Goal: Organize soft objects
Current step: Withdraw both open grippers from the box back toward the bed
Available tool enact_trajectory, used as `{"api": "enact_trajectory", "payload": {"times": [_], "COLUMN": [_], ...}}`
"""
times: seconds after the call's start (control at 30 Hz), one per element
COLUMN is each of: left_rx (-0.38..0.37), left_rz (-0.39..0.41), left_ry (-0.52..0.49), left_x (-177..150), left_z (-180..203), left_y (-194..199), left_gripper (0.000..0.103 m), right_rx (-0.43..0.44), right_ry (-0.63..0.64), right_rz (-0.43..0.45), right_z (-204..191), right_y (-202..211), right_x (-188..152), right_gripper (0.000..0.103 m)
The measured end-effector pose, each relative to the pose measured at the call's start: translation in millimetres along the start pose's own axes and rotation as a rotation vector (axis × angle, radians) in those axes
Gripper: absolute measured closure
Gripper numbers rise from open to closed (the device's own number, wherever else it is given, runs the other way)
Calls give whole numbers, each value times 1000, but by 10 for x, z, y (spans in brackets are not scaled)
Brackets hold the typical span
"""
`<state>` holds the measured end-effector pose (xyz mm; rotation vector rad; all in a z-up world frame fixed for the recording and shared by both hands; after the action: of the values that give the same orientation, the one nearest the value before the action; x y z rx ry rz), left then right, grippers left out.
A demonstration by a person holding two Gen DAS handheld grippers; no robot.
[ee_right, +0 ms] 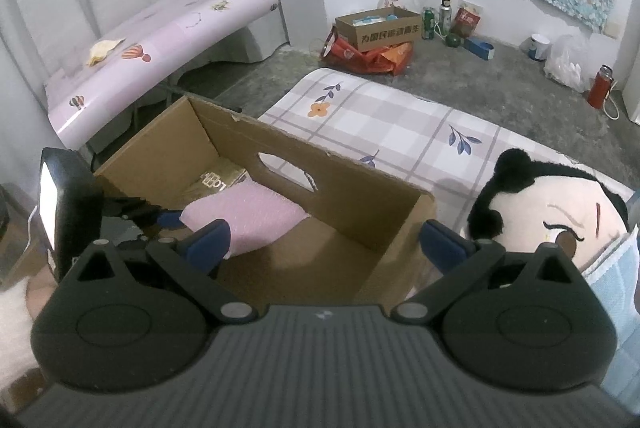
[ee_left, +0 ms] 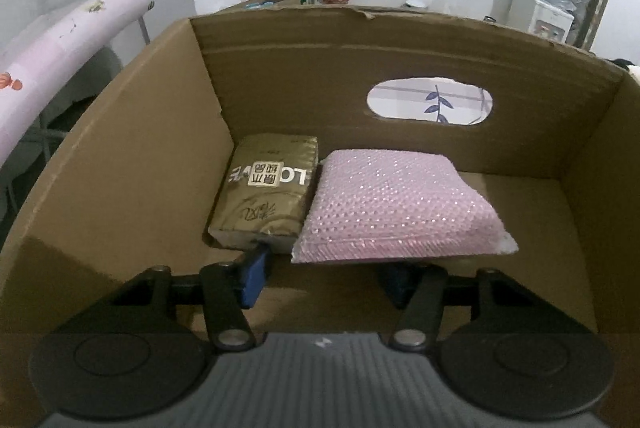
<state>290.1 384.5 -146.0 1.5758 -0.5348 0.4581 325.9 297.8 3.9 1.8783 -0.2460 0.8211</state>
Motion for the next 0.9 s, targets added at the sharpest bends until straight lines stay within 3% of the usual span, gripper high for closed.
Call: {"api": "enact_trajectory", "payload": {"times": [0.07, 0.13, 0.27, 0.33, 0.5, 0.57, 0.9], "left_rx": [18, -10, -8, -16, -26, -36, -30], "left_rz": [-10, 5, 28, 31, -49, -64, -86], "left_ry": [-11, -21, -41, -2, 6, 13, -56], "left_x": [-39, -45, 19, 66, 23, -37, -188], "left_z": [-10, -8, 42, 54, 79, 70, 141], "left_y": [49, 116, 150, 106, -1, 54, 549], "left_gripper": [37, 37, 42, 43, 40, 28, 13], "right_rx": [-2, 0, -7, -17, -19, -38, -87], "right_ry": [-2, -3, -5, -13, -21, -21, -57], "right_rz": [2, 5, 21, 28, 45, 51, 80], "right_z": [-2, -9, -13, -9, -6, 13, 53], "right_y": [13, 36, 88, 140, 325, 415, 854], "right_x": [-10, -7, 20, 23, -16, -36, -153], "right_gripper": [1, 1, 1, 1, 1, 1, 1]}}
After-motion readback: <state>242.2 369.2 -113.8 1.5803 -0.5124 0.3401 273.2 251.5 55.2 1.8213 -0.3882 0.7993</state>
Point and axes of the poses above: each gripper's, at about its wrist camera, not at the fingertips, and y roughly against the way its jaws point, z to its right, x to its top, the point moved 6 cm from there along -y, roughly the way its jaws point, and after that the axes turned 5 degrees about -y, right-handed, at the moved point
